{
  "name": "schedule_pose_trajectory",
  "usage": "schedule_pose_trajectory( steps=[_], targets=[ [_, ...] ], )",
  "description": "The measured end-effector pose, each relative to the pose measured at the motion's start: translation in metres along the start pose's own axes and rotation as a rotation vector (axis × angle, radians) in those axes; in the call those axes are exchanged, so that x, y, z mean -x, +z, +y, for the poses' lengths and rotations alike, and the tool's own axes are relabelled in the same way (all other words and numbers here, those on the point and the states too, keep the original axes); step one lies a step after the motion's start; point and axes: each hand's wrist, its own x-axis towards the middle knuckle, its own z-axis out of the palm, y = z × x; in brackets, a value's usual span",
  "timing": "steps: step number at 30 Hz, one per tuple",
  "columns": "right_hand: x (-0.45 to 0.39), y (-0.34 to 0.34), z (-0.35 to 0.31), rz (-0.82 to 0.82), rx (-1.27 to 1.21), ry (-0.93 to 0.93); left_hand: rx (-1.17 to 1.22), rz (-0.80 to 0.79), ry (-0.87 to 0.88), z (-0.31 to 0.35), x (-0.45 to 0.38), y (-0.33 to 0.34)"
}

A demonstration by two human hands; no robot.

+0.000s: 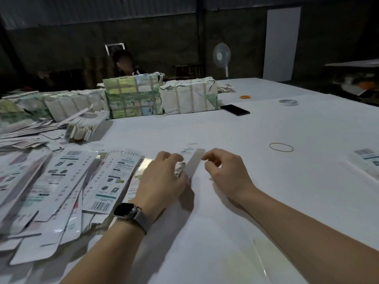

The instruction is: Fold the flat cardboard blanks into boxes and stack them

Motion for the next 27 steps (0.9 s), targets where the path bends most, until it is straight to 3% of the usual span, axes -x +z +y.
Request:
schedule_pose_trajectory(
  steps=[4,8,10,14,19,24,27],
  targets=[
    [0.003,0.001,-0.001,0.005,-0.093,0.038,0.019,0.162,0.075,0.007,0.000,-0.006],
    [0.001,0.000,-0.012,-0.010,-0.464,0.149,0.097,0.418,0.276,0.018,0.004,-0.019],
    [0.000,-0.001,-0.018,-0.037,-0.641,0.173,0.263,0.476,0.349,0.026,0.007,-0.020],
    [0.004,-0.005,-0.022,-0.005,-0.788,0.137,0.748,0.290,0.236,0.039,0.016,-0.006],
    [0.009,-0.012,-0.026,-0.045,-0.714,0.167,1.042,0.000,0.022,0.040,0.016,0.005],
    [0.019,-0.002,-0.032,-0.129,-0.650,0.049,1.266,-0.038,-0.188,0.041,0.017,0.011],
    [0.022,0.000,-0.033,-0.137,-0.639,0.015,1.310,-0.067,-0.210,0.039,0.016,0.013]
  ],
)
